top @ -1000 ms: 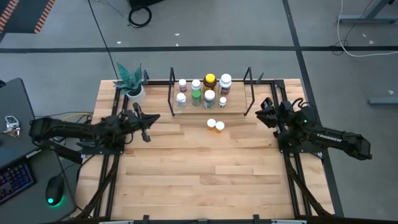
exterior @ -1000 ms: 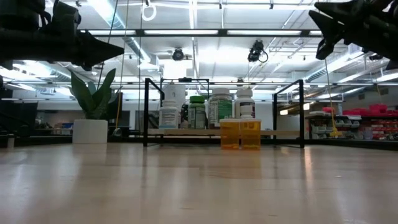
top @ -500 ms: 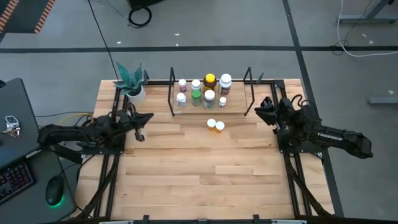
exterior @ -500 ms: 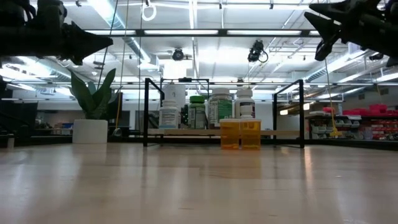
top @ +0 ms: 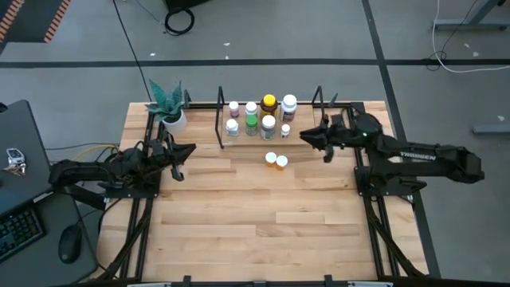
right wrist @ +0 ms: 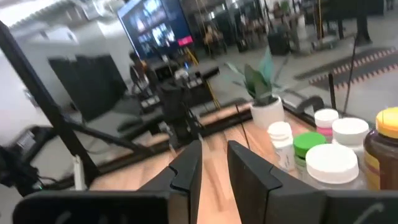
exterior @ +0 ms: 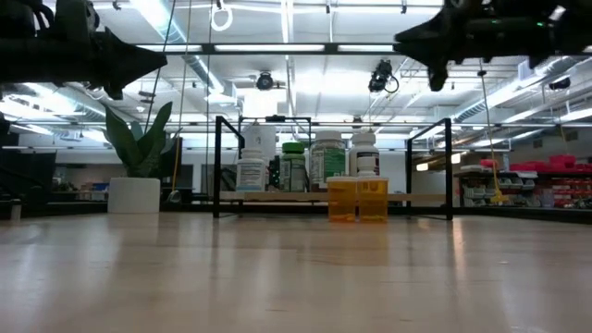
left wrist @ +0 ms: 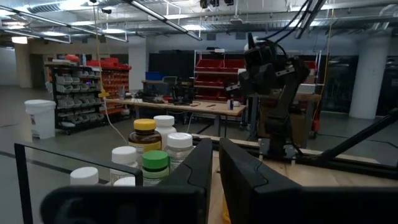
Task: Pick and place medicine bottles onto shelf by color
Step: Put the right orange pill bottle on the shelf
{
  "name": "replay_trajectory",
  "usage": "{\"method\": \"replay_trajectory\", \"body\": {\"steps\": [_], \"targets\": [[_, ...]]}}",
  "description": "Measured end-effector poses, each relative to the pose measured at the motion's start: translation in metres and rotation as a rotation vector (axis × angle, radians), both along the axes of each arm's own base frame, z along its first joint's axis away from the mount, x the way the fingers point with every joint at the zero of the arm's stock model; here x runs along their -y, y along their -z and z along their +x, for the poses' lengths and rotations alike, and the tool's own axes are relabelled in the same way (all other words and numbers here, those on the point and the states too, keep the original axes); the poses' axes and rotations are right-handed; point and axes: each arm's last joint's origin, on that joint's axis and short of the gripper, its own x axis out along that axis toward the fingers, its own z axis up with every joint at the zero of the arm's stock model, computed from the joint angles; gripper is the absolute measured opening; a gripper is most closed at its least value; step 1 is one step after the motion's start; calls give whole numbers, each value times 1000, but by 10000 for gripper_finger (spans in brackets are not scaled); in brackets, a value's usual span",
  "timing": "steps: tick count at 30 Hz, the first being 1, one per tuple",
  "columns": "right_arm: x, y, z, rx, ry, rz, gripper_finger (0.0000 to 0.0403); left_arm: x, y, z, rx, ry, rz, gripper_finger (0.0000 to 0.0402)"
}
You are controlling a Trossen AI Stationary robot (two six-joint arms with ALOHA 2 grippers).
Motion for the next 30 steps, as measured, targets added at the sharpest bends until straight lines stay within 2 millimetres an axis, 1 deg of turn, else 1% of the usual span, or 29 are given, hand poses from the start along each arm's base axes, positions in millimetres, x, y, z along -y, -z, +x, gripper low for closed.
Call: {"method": "replay_trajectory", "body": {"steps": [5,8,11,16,20,26,30], "targets": [[9,-1,28,-151,-10,46,84,0,0,0,0,0,0,31],[7,-1,42,-268,-29,86,91,0,0,0,0,0,0,28],[2,-4,54,-414,21,90,107,0,0,0,0,0,0,32],[-6,-19,66,-614,147,-2,149,0,0,0,0,0,0,40],[-10,-24,75,-694,163,-15,192,0,0,0,0,0,0,38],[-16,-13,90,-849,126,11,255,0,0,0,0,0,0,29],[-18,-6,101,-931,119,32,282,0,0,0,0,0,0,30]]}}
